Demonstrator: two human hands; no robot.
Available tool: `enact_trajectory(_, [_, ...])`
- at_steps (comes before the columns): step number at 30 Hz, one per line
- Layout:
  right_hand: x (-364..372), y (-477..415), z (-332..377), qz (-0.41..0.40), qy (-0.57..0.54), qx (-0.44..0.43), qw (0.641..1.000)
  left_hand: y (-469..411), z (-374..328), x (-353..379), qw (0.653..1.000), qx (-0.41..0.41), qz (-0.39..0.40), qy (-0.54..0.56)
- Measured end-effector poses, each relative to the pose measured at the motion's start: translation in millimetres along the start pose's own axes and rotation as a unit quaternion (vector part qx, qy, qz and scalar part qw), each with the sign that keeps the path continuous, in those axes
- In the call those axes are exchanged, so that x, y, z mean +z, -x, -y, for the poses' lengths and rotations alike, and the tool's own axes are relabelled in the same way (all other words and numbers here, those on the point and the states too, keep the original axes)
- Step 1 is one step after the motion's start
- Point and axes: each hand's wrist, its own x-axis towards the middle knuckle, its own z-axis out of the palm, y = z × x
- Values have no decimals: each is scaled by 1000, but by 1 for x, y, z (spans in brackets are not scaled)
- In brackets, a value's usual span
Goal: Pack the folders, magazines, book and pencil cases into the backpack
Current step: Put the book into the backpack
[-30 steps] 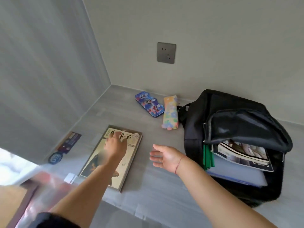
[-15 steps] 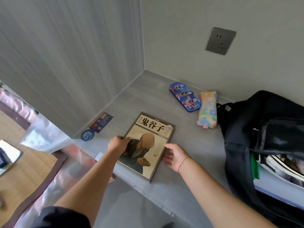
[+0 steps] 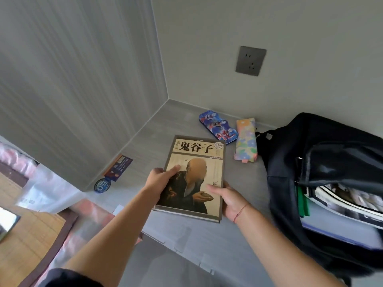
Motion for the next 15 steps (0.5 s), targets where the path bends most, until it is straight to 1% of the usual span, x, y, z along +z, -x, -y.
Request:
enact_trajectory(4, [-42, 32, 46, -16, 25, -115, 993, 29, -41, 48, 997, 39, 23, 64])
enact_trajectory(6, [-69, 51, 62, -36, 42, -153, 987, 42, -56, 78, 995, 53, 41, 71])
enact_trajectory(8, [-106, 77, 72, -54, 39, -167, 984, 57, -70, 113, 993, 62, 80, 57])
enact_trajectory(10, [-144, 98, 70, -70, 26, -157, 985, 70, -83, 145, 990, 71, 118, 29])
enact_trajectory(11, [-166, 110, 65, -84, 23, -154, 984, 77, -88, 162, 988, 89, 125, 12])
enact_trajectory(12, [-186, 128, 60, -101, 22, -152, 983, 84, -93, 183, 985, 128, 114, -17])
enact_trajectory(13, [-201, 140, 53, -111, 26, -147, 983, 86, -97, 198, 977, 185, 83, -63])
enact_trajectory(14, [-214, 152, 45, -119, 33, -136, 983, 88, -99, 212, 956, 257, 46, -132])
enact_trajectory(15, [-232, 168, 35, -128, 40, -129, 983, 94, -101, 234, 920, 333, 21, -208])
